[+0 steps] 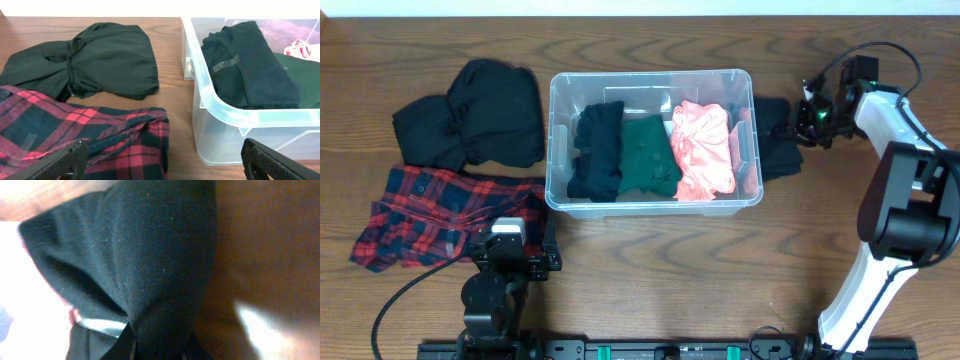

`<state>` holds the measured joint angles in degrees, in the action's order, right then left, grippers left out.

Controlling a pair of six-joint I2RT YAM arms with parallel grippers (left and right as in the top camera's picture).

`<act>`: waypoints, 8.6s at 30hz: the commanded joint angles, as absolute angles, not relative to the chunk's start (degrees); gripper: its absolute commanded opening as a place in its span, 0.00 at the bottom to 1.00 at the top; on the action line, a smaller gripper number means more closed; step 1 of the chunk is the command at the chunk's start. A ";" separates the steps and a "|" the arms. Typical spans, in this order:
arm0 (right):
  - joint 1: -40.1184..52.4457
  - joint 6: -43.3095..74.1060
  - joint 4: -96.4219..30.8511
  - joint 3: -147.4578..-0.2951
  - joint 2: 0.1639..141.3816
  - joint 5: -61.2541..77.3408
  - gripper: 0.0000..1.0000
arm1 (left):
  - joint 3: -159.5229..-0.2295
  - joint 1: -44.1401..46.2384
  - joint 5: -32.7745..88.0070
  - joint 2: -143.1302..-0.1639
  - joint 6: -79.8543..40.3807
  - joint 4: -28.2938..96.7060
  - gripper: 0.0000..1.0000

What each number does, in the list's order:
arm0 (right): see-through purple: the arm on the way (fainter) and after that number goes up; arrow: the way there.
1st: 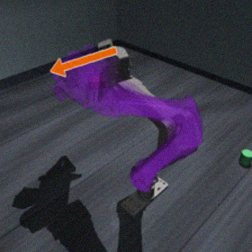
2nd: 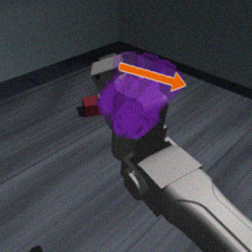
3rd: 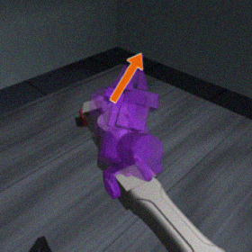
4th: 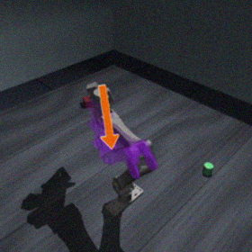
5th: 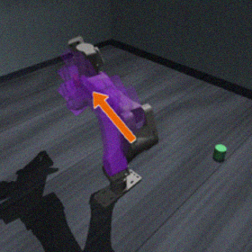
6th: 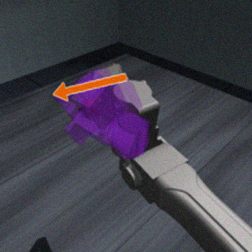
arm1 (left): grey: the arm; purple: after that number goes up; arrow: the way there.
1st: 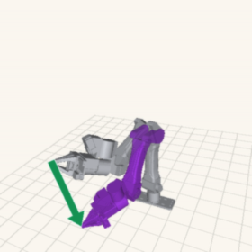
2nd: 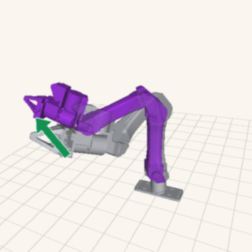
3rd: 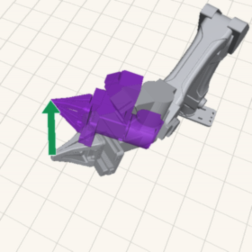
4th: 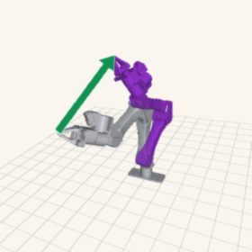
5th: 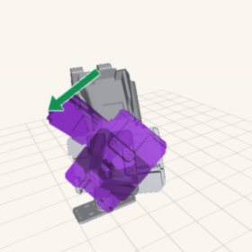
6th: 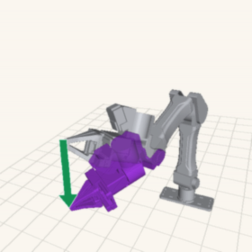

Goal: Pack container
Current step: 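Grasp the remaining black garment on the right with the right gripper, then lay the black garment on top of the pink one in the bin, then reach the left gripper to the red plaid shirt and grasp it, then lift the red plaid shirt and carry it over the bin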

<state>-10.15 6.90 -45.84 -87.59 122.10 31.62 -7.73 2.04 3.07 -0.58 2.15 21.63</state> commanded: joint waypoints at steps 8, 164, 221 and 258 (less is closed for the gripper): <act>-6.87 8.36 -53.60 -87.64 90.72 30.89 0.01 | -6.55 2.17 3.66 -0.23 2.33 21.80 0.98; -8.05 24.77 -54.24 -80.97 76.88 5.85 0.99 | -50.85 -55.53 32.51 -99.70 -11.99 34.52 0.98; -8.05 24.80 -54.24 -80.97 76.88 5.85 0.99 | -55.31 20.88 0.16 -58.85 -61.84 8.14 0.06; -8.05 24.80 -54.24 -80.97 76.88 5.85 0.99 | -55.31 34.48 -13.10 -68.23 -36.40 -1.10 0.70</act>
<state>-7.70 24.56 -54.22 -80.82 76.77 5.78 -54.43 34.35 -13.41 -67.59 -49.52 1.28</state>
